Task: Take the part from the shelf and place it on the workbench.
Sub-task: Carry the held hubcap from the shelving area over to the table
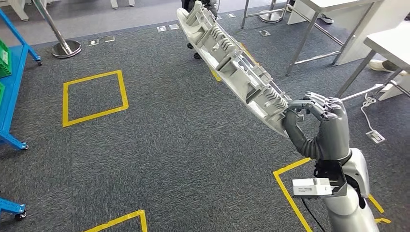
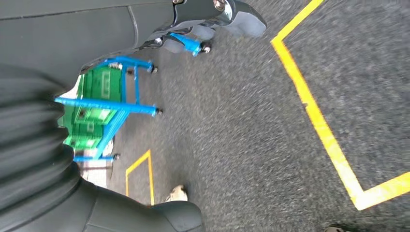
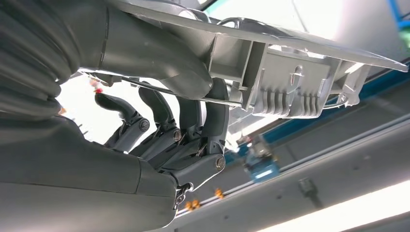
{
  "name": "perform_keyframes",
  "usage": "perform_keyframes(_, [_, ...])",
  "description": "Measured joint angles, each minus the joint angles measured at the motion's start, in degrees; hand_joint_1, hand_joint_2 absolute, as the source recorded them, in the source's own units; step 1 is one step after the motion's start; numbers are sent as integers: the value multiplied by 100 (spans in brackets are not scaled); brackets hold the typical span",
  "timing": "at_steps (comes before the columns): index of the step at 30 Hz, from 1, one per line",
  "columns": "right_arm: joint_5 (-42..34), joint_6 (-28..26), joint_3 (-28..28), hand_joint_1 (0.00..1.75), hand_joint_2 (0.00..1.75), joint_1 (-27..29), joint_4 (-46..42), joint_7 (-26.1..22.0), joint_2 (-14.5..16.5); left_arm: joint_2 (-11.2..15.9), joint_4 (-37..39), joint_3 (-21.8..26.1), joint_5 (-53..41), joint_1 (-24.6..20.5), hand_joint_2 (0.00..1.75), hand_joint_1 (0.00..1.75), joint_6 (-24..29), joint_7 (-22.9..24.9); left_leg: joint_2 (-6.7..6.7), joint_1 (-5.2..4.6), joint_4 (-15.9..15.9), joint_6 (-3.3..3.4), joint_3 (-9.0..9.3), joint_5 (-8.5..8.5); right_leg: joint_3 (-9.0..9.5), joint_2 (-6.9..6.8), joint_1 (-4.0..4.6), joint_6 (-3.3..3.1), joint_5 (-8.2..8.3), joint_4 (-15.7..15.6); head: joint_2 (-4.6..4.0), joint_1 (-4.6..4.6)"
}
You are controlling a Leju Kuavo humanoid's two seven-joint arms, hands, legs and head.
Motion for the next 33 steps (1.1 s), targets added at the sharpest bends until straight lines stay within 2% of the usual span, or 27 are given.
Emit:
perform_keyframes(1, [0,-5,1,175,175,3,-19,4,-4,1,0,0,1,-1,175,0,-1,-5,57,-13,4,-23,15,-16,146,-101,28,-38,62,-258,1,-1])
perform_keyframes(2, [0,-12,2,175,175,6,-36,4,-11,1,1,0,1,-2,175,0,-1,-8,116,-25,5,-50,31,-32,209,-145,54,-71,76,-384,1,-3])
perform_keyframes(4, [-2,-25,3,175,175,30,-64,3,-25,-2,1,0,2,-9,175,0,-1,-11,244,-36,-7,-101,68,-57,201,0,61,-123,86,-413,1,-6])
perform_keyframes(5, [-3,-31,3,175,175,51,-81,2,-35,-4,1,0,2,-14,175,0,-1,-20,212,-29,16,-133,79,-90,212,74,43,-148,98,-438,1,-8])
perform_keyframes(7, [-3,-39,3,175,175,84,-108,2,-51,-9,0,0,5,-19,175,0,3,-43,-84,-7,295,-190,-17,-282,246,210,-11,-205,127,-488,0,-18])
perform_keyframes(8, [-3,-44,4,175,175,97,-116,1,-54,-10,1,-1,7,-15,175,0,5,-55,-301,14,627,-211,-167,-457,252,276,-27,-222,133,-496,-1,-25])
perform_keyframes(9, [-2,-47,4,175,175,103,-118,2,-54,-10,1,-1,9,-9,175,0,7,-61,-432,24,1036,-225,-364,-645,251,350,-35,-233,134,-495,0,-32])
perform_keyframes(10, [-2,-50,5,175,175,115,-118,2,-53,-11,2,-1,11,-2,175,0,8,-65,-489,31,1409,-237,-552,-784,249,432,-37,-236,134,-491,-1,-34])
perform_keyframes(11, [-2,-53,5,175,175,129,-118,2,-52,-11,2,-1,14,6,175,0,8,-66,-512,36,1665,-246,-692,-838,248,523,-39,-236,133,-484,-1,-36])
perform_keyframes(12, [-2,-55,5,175,175,144,-118,3,-52,-11,2,-1,20,11,175,0,9,-65,-520,42,1674,-249,-720,-759,248,613,-43,-233,132,-474,0,-36])
perform_keyframes(13, [-2,-60,5,175,175,159,-118,3,-52,-11,2,-1,25,13,175,0,11,-65,-541,51,1440,-249,-630,-573,249,702,-51,-225,130,-462,0,-35])
perform_keyframes(14, [-2,-67,5,175,175,171,-118,2,-52,-11,2,0,29,12,175,0,13,-65,-614,67,1047,-253,-461,-335,248,790,-62,-208,125,-446,1,-35])
perform_keyframes(16, [-2,-83,5,175,175,173,-117,2,-53,-13,2,0,37,8,175,0,19,-66,-878,106,322,-250,-144,-52,219,951,-71,-144,115,-401,1,-36])
perform_keyframes(17, [-2,-91,6,175,175,167,-116,2,-53,-14,2,0,39,6,175,0,23,-67,-967,113,143,-234,-69,-16,194,1019,-76,-101,117,-386,1,-37])
perform_keyframes(18, [-2,-98,7,175,175,163,-116,3,-54,-15,2,0,41,3,175,0,31,-67,-988,102,92,-200,-43,-37,169,1089,-84,-54,128,-386,1,-37])
perform_keyframes(19, [-2,-104,7,175,175,160,-115,3,-57,-16,1,0,42,1,175,0,40,-66,-925,90,83,-155,-37,-24,146,1160,-98,-8,148,-398,0,-38])
perform_keyframes(20, [-2,-110,8,175,175,166,-114,3,-61,-17,1,0,42,-2,175,0,47,-66,-847,83,70,-105,-29,-8,129,1148,-110,29,158,-400,-1,-38])
perform_keyframes(21, [-2,-115,8,175,175,170,-114,3,-66,-18,0,0,42,-4,175,0,52,-67,-773,80,52,-57,-19,12,92,1031,-105,55,128,-348,-1,-28])
perform_keyframes(22, [-3,-120,8,175,175,170,-113,3,-71,-19,0,0,42,-4,175,0,55,-74,-698,82,32,-20,-20,30,14,849,-91,73,36,-198,0,-15])
perform_keyframes(24, [-4,-135,8,175,175,177,-111,-2,-75,-18,-1,0,43,7,175,0,55,-94,-545,62,15,27,-25,36,-286,469,-63,93,-310,442,0,12])
perform_keyframes(25, [-7,-142,8,175,175,190,-108,-7,-76,-15,-1,1,44,17,175,0,55,-102,-462,47,17,40,-29,29,-468,399,-62,101,-480,830,0,15])
perform_keyframes(26, [-12,-150,8,175,175,209,-103,-11,-76,-13,-1,2,46,22,175,0,54,-104,-376,33,18,51,-29,21,-600,371,-63,101,-577,1118,-1,15])
perform_keyframes(27, [-17,-155,8,175,175,227,-98,-15,-76,-10,-1,3,50,22,175,0,54,-107,-289,20,19,59,-27,12,-637,357,-61,93,-570,1214,0,16])
perform_keyframes(28, [-25,-160,8,175,175,238,-94,-20,-76,-11,-1,3,56,19,175,0,53,-111,-209,8,20,64,-19,1,-549,337,-55,75,-458,1071,1,16])
perform_keyframes(29, [-32,-166,8,175,175,242,-92,-27,-76,-14,-1,4,65,13,175,0,52,-119,-134,-2,21,65,-7,-12,-354,285,-41,45,-281,726,0,16])
perform_keyframes(31, [-48,-175,8,175,175,225,-89,-68,-75,-27,-1,6,93,8,175,0,57,-145,3,-28,22,45,23,-43,77,14,33,-50,-15,-68,0,14])
perform_keyframes(33, [-66,-184,8,175,175,198,-75,-108,-76,-40,-1,13,120,3,175,0,66,-168,127,-45,18,1,46,-70,240,-121,104,-129,43,-408,1,11])
